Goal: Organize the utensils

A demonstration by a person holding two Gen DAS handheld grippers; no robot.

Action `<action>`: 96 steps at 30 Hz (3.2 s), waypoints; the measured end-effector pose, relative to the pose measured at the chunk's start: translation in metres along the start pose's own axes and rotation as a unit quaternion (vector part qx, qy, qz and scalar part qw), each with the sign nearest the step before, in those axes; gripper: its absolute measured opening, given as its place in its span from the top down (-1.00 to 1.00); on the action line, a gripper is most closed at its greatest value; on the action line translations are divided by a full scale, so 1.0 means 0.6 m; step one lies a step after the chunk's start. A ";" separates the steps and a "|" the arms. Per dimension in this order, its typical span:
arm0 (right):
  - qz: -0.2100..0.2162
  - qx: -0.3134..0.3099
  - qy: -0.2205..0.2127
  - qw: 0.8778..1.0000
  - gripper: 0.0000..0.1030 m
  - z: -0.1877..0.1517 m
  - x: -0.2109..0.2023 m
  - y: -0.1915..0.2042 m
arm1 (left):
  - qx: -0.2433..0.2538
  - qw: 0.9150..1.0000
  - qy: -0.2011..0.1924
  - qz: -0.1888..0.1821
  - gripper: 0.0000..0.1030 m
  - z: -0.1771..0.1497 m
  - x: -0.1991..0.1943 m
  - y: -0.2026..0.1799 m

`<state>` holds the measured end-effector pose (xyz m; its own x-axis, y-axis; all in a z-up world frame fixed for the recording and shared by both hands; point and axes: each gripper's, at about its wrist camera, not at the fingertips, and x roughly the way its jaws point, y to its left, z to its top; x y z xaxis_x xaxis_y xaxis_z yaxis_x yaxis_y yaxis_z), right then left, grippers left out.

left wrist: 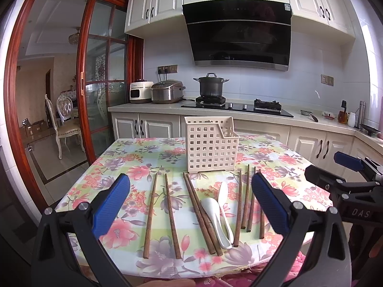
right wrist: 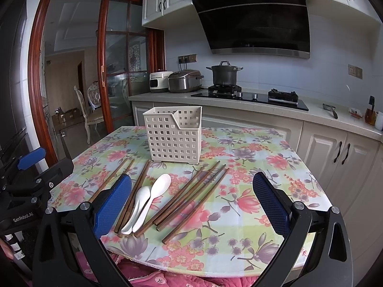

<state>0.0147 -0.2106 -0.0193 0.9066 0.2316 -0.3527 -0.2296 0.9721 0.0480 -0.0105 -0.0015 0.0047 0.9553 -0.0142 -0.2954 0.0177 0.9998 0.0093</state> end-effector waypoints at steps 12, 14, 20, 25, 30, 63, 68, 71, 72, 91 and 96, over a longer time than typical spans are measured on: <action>0.000 0.001 0.000 1.000 -0.85 0.000 0.000 0.000 | -0.002 1.000 0.003 0.000 -0.91 0.003 -0.002 -0.002; 0.000 0.000 0.000 1.000 -0.85 0.000 0.000 0.000 | -0.002 1.000 0.003 -0.001 -0.91 0.005 -0.003 -0.003; 0.001 0.001 0.001 1.000 -0.85 -0.002 0.002 0.000 | -0.003 1.000 0.004 -0.001 -0.91 0.004 -0.002 -0.002; 0.001 0.002 0.002 1.000 -0.85 -0.004 0.004 -0.001 | -0.004 1.000 0.006 -0.002 -0.91 0.003 0.000 -0.003; 0.001 0.003 0.002 1.000 -0.85 -0.004 0.003 0.000 | -0.004 1.000 0.006 -0.002 -0.91 0.002 0.000 -0.002; 0.002 0.007 0.000 1.000 -0.85 -0.007 0.003 -0.004 | -0.002 1.000 0.002 -0.009 -0.91 0.000 -0.001 -0.002; 0.001 0.014 0.008 1.000 -0.85 -0.010 0.009 -0.004 | -0.007 1.000 0.005 -0.006 -0.91 -0.001 0.001 0.002; -0.001 0.022 0.018 1.000 -0.85 -0.011 0.018 -0.010 | -0.021 1.000 0.017 0.002 -0.91 -0.004 0.008 0.011; -0.002 0.024 0.021 0.999 -0.85 -0.012 0.022 -0.010 | -0.027 0.999 0.021 0.004 -0.91 -0.004 0.011 0.016; -0.031 0.082 0.133 0.987 -0.75 -0.023 0.206 -0.074 | -0.029 0.986 0.161 0.026 -0.91 -0.022 0.190 0.096; -0.042 0.103 0.190 0.975 -0.36 -0.032 0.277 -0.087 | -0.058 0.971 0.230 0.039 -0.89 -0.026 0.262 0.144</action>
<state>0.1705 -0.2234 -0.0984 0.7138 0.1585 -0.6822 -0.0484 0.9829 0.1778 0.1369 0.0827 -0.0560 0.7193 0.0420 -0.6935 -0.1081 0.9928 -0.0520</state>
